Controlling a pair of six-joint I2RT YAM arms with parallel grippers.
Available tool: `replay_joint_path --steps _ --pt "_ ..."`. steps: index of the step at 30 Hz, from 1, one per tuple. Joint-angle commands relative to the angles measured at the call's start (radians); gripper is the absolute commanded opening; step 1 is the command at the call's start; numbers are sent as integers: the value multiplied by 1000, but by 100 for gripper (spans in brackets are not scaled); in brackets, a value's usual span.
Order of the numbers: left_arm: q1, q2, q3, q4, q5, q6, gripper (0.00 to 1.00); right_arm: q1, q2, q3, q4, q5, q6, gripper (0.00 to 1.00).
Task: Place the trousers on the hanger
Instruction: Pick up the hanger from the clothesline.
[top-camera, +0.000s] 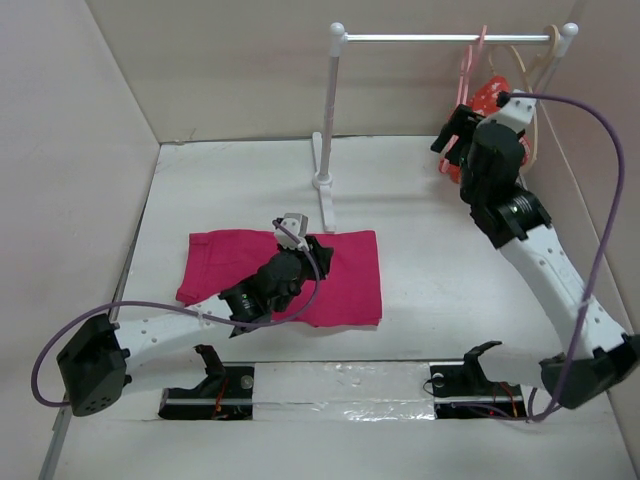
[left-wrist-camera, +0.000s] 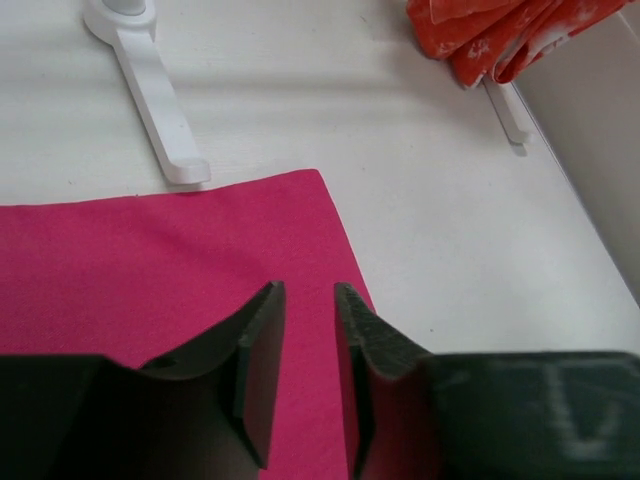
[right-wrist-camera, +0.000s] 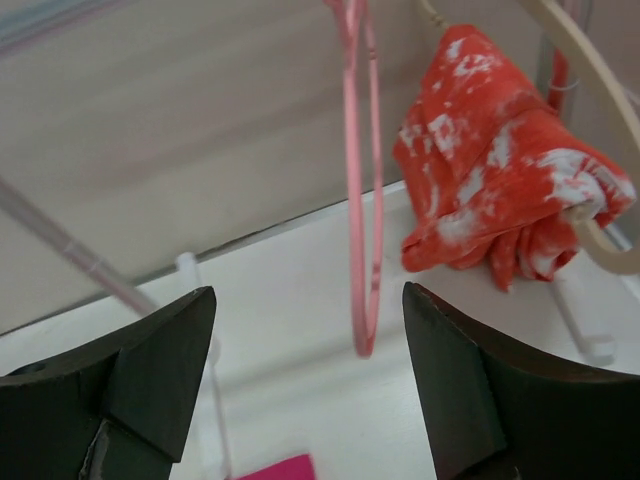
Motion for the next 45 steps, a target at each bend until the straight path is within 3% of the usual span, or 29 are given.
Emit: replay_joint_path --steps 1,5,7,10,11,17,20,29,35,39,42,44,45 --pt "-1 -63 -15 47 6 28 26 -94 117 85 -38 -24 -51 80" --pt "-1 -75 -20 53 0 30 27 -172 189 98 -23 -58 -33 75" --pt "-1 -72 -22 53 0 28 27 -209 208 76 0 -154 -27 70" --pt "-1 -64 -20 58 3 25 27 -258 232 70 20 -227 -34 52" --pt "-1 -61 -20 58 6 25 27 -268 244 76 17 -245 -37 37" --pt "-1 -47 -16 59 14 17 27 -288 229 58 69 -348 -79 0" --pt "-1 -40 -13 58 12 16 29 -297 211 64 81 -357 -97 0" --pt "-1 -29 -13 64 14 11 49 -286 84 -23 116 -363 -115 0" --pt "-1 -20 -9 67 15 10 50 -277 16 -146 120 -382 -103 0" --pt "-1 -23 -9 66 15 11 51 -208 -82 -340 109 -379 -59 0" --pt "-1 -17 -8 70 12 16 51 -118 -139 -465 92 -328 -10 0" --pt "-1 29 19 84 9 25 54 0 -230 -670 63 -270 76 0" --pt "-1 29 20 84 9 25 54 1 -231 -671 63 -270 76 0"
